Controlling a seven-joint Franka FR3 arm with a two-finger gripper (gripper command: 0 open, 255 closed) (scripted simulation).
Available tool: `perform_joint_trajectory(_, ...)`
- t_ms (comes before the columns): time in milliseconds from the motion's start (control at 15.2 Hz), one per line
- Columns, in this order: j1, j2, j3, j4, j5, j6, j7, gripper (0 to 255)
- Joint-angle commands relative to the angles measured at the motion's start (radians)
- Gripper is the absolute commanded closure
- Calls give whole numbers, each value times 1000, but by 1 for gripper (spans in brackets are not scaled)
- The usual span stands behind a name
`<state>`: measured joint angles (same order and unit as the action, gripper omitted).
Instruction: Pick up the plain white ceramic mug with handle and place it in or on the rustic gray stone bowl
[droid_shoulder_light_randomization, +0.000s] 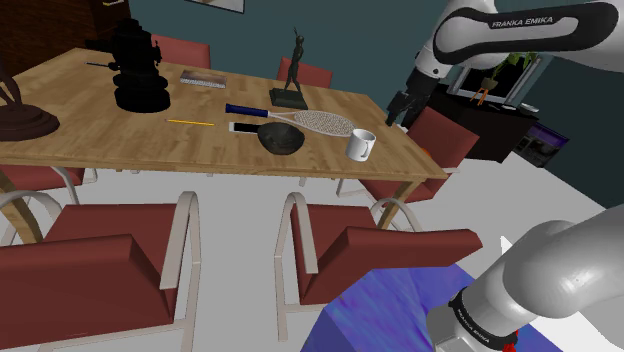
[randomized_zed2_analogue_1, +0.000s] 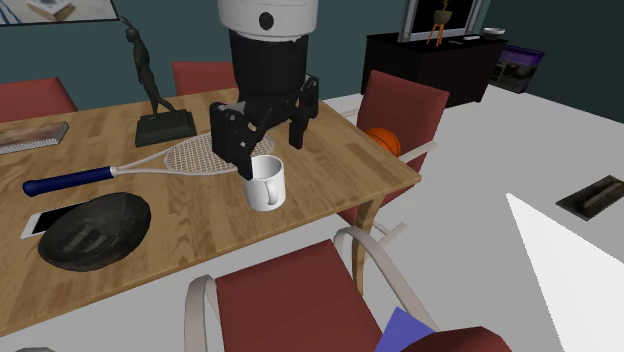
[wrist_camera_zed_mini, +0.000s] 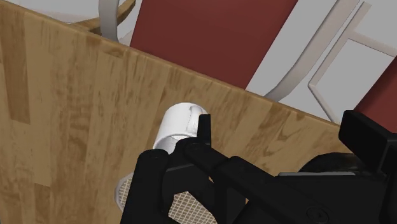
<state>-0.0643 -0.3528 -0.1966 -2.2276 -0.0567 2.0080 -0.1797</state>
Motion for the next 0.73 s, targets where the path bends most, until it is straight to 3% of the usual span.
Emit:
perform_joint_trajectory(0, -3, 66, -26, 28, 12, 35, -36, 0)
perform_joint_trajectory(660, -39, 448, -111, 277, 148, 130, -225, 0)
